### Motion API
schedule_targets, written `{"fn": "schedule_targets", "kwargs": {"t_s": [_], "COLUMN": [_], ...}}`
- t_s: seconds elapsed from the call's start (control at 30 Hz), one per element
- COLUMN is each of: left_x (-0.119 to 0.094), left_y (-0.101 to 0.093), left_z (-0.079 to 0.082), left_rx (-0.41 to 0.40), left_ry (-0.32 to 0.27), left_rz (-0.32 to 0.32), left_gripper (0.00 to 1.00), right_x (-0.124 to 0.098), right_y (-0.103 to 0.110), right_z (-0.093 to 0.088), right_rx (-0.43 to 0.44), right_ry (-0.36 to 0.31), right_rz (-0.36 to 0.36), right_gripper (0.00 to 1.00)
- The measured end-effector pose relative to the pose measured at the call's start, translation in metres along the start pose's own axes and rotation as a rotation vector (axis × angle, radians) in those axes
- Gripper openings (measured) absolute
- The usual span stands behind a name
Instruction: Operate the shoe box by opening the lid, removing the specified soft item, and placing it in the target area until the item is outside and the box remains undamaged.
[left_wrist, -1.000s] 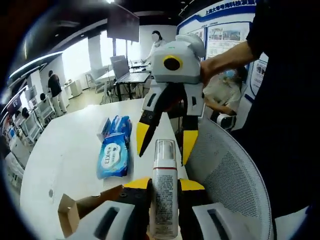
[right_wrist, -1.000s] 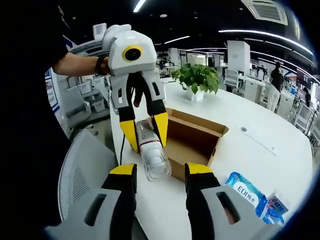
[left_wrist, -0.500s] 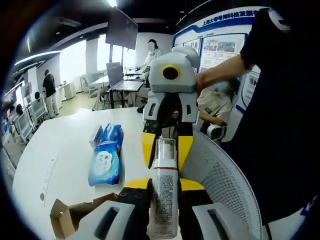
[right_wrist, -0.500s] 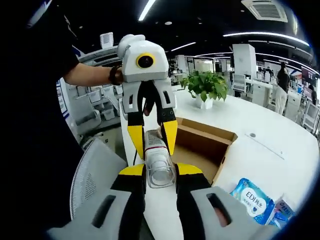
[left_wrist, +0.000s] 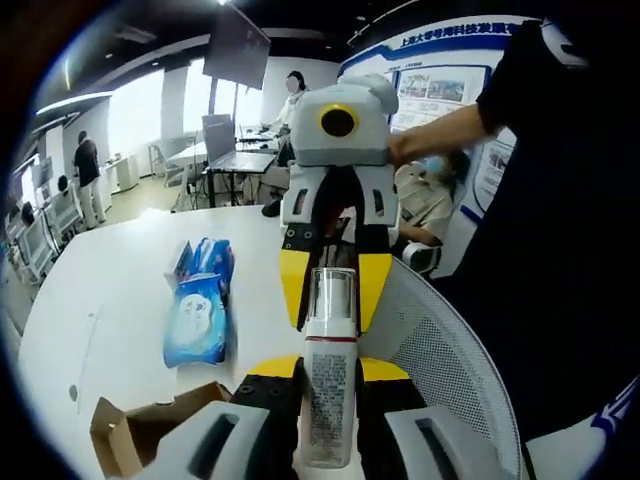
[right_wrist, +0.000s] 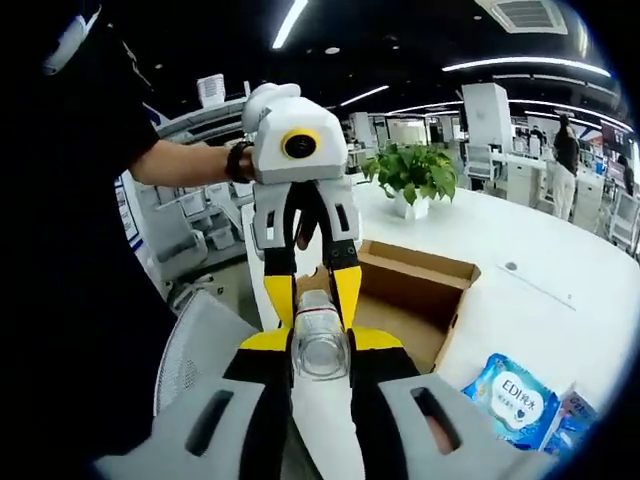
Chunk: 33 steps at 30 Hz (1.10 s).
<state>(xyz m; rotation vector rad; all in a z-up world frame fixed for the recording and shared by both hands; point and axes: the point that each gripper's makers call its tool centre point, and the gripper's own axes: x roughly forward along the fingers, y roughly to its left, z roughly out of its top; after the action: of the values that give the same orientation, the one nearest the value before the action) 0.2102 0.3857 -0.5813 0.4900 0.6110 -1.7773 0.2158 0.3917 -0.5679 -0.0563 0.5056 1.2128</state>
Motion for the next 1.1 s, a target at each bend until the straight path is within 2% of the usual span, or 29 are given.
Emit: {"fn": "schedule_targets", "kwargs": {"t_s": [0.23,0.5,1.1], "left_x": [0.008,0.011,-0.001], "left_y": [0.004,0.003,0.012], "left_z": [-0.010,-0.019,-0.034], "left_rx": [-0.020,-0.049,-0.171], "left_ry": [0.019,0.024,-0.067], "left_rz": [0.002,0.003,0.129], "left_gripper": [0.21,0.22,0.26], "right_x": [0.005,0.003,-0.015], "right_y": [-0.004,-0.005,-0.017], "right_z": [-0.011,-0.017,-0.042], "right_rx": [0.039,0.126,0.190], "right_ry": [0.055,0.054,0.083], "right_rz": [-0.013,-0.010,-0.060], "right_gripper": [0.18,0.18,0.18]}}
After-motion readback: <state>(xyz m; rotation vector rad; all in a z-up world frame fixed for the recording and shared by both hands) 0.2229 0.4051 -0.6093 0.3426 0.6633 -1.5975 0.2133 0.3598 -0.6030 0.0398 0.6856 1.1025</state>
